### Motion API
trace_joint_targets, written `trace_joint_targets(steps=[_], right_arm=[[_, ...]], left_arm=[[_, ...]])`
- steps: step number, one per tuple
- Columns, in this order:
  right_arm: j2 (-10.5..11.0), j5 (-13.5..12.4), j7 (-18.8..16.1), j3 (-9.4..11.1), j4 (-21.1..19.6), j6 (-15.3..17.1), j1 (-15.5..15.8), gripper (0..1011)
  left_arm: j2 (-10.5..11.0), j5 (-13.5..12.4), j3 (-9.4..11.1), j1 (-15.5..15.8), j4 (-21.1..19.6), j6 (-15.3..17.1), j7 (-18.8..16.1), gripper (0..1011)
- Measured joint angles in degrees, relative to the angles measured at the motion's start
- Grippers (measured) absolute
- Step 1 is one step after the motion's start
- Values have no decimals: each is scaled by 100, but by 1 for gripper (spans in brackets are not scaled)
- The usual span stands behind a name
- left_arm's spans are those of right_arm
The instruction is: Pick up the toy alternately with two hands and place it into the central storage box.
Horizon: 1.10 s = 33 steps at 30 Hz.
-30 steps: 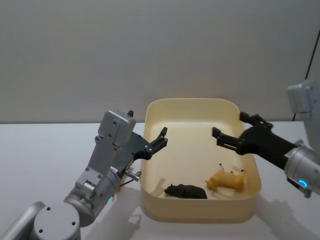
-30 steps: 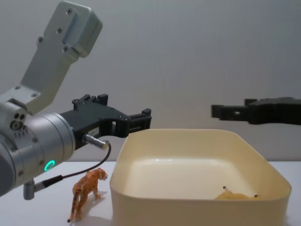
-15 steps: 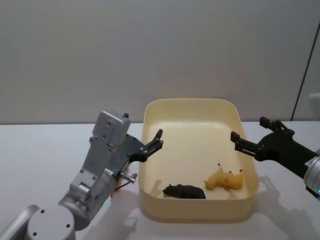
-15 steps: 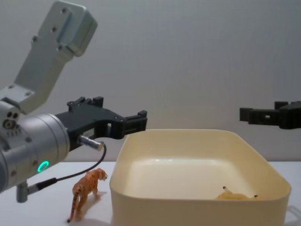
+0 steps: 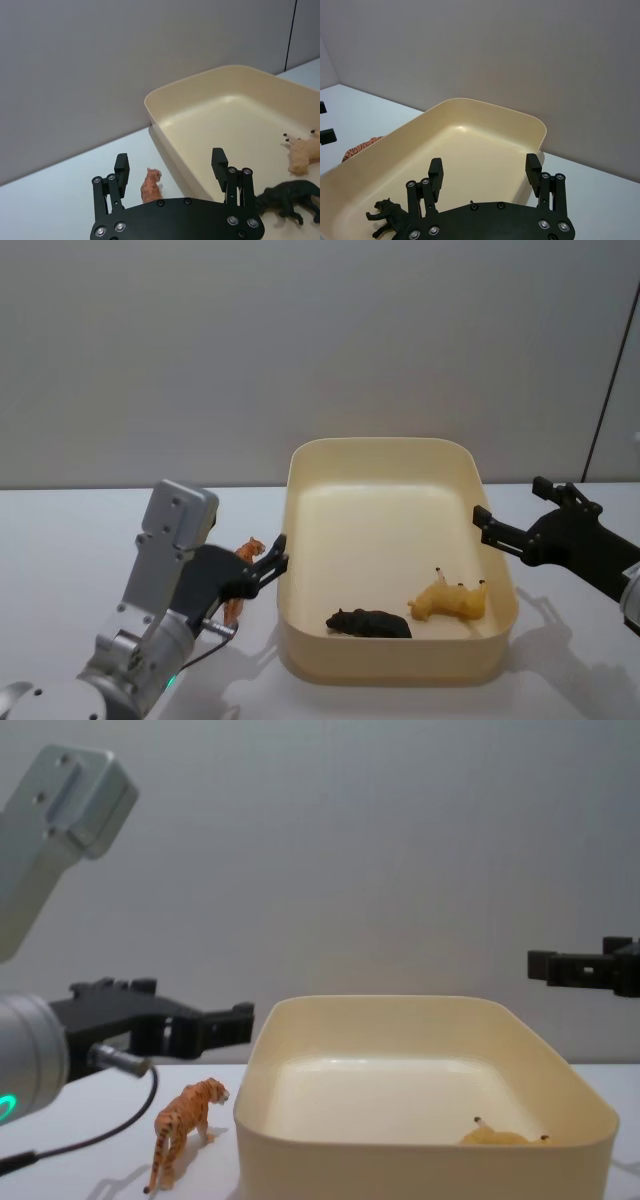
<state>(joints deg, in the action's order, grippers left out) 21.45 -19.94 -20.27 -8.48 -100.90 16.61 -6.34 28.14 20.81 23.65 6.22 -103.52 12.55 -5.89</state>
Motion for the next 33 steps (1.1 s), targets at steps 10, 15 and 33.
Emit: trace_joint_targets(steps=[10,15,33], right_arm=[[28,-19,29,17,-36,-6,39,1001],[36,-22,39,21,-44,-8,50,1001],[48,-32,50,29,-61,-7,65,1001]], left_arm=[[276,480,-128,-263,-262,619,-86,1002],[356,621,-203,-284,-220,864,2,1002],[281,602,-344,94,468,1082,756,1002]])
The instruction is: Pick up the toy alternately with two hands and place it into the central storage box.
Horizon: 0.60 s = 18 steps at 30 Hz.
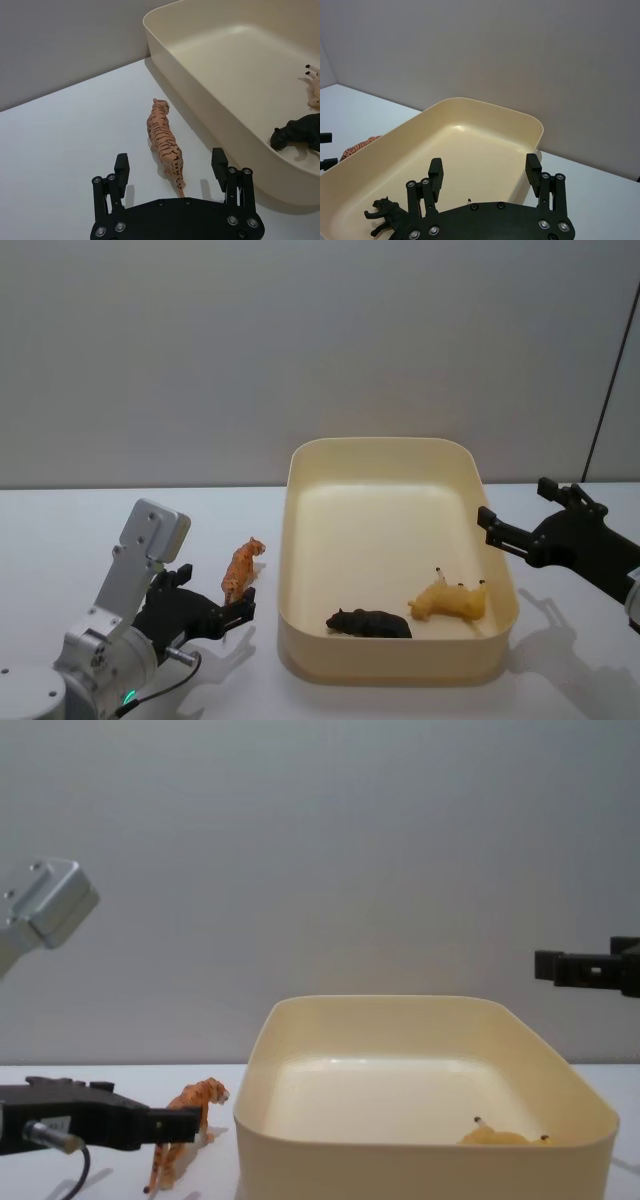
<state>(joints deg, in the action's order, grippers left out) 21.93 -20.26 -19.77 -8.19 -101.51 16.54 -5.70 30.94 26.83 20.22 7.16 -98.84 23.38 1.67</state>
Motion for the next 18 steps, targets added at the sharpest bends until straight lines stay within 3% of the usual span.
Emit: trace_joint_targets(steps=[9,18], right_arm=[[2,0,0,0,-2,0,4,1001],[2,0,-1,-1,-2,0,4,1001]], left_arm=[[-136,-126,3,227,336,1,374,1002],[-196,-222,-29,380,561,49,475,1002]])
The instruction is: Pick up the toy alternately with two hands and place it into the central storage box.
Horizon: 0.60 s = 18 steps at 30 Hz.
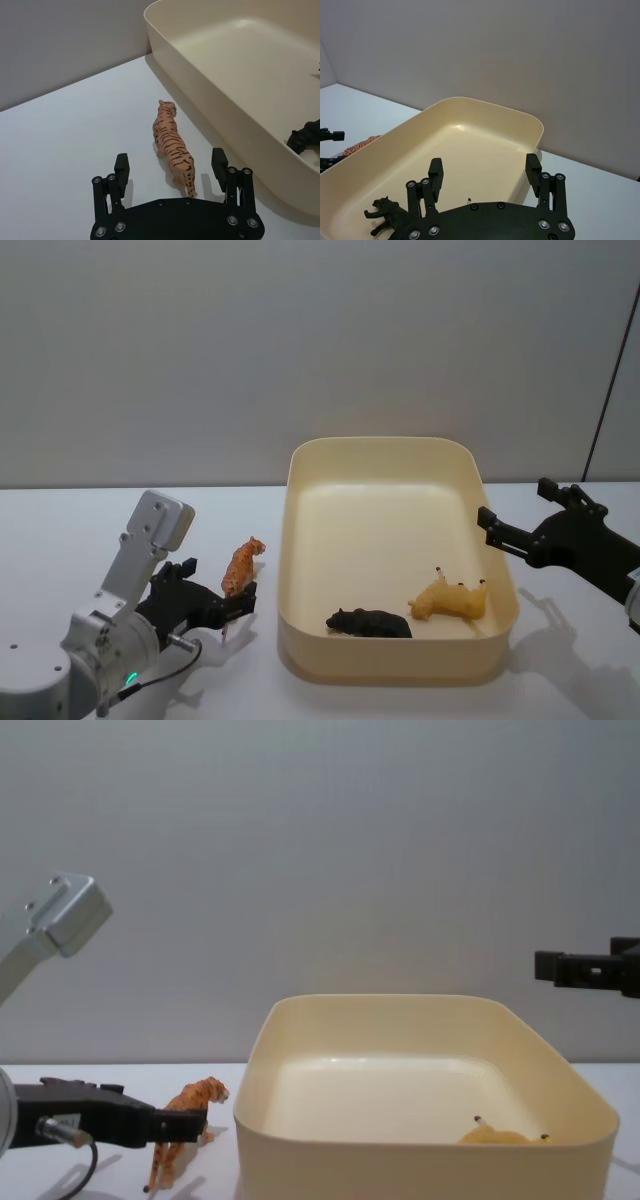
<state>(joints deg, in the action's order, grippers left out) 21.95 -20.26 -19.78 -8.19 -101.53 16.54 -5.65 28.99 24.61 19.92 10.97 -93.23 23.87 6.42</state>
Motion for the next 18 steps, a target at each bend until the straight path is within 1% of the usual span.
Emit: trace_joint_targets(steps=[7,18], right_arm=[[0,0,0,0,0,0,0,1001],[0,1,0,0,0,-1,0,1001]], left_arm=[[-47,-59,-22,118,179,42,150,1002],[-220,-186,-2,392,544,106,462,1002]])
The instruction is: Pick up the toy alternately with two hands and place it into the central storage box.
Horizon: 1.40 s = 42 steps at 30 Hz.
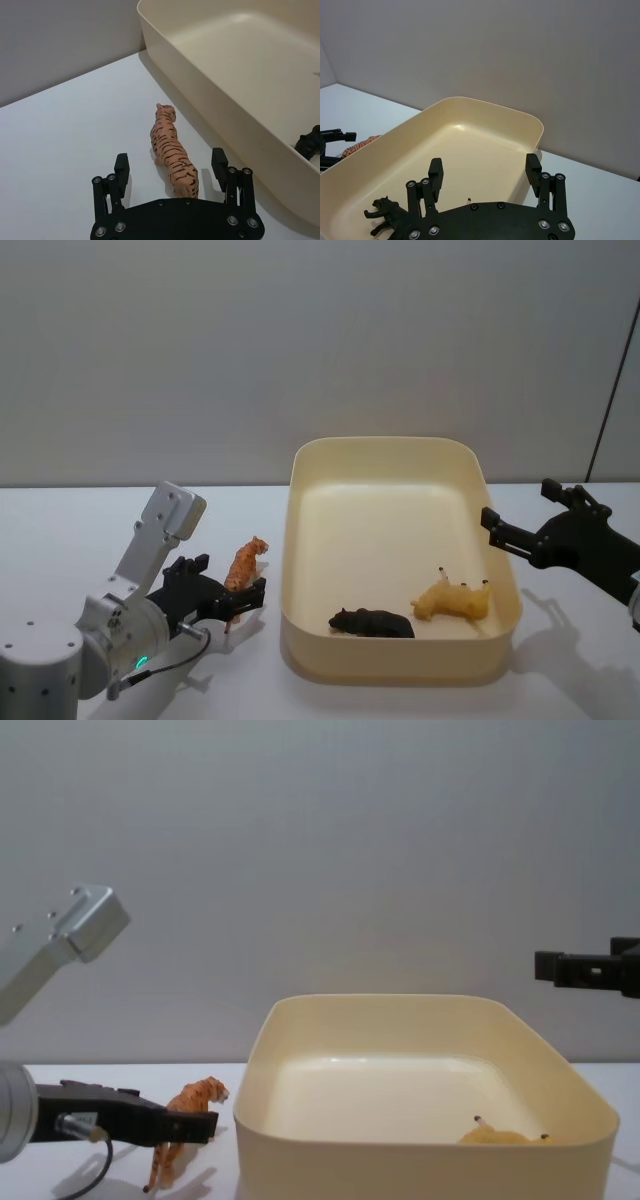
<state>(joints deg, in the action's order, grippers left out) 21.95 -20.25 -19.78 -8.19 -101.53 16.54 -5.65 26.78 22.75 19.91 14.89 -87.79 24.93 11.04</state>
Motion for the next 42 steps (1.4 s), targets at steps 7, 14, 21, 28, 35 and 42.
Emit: trace_joint_targets(steps=[7,14,21,28,35,42], right_arm=[[0,0,0,0,0,0,0,1001],[0,0,0,0,0,0,-1,1001],[0,0,0,0,0,0,-1,1001],[0,0,0,0,0,0,0,1001],[0,0,0,0,0,0,0,1001],[0,0,0,0,0,0,-1,1001]], left_arm=[[-101,-87,20,157,208,55,123,991],[-156,-138,30,248,322,88,188,814],[-189,-169,36,302,392,109,228,623],[-199,-188,38,316,407,112,233,393],[-205,-241,25,297,331,37,-14,292],[-228,-311,-14,284,177,-115,-426,292]])
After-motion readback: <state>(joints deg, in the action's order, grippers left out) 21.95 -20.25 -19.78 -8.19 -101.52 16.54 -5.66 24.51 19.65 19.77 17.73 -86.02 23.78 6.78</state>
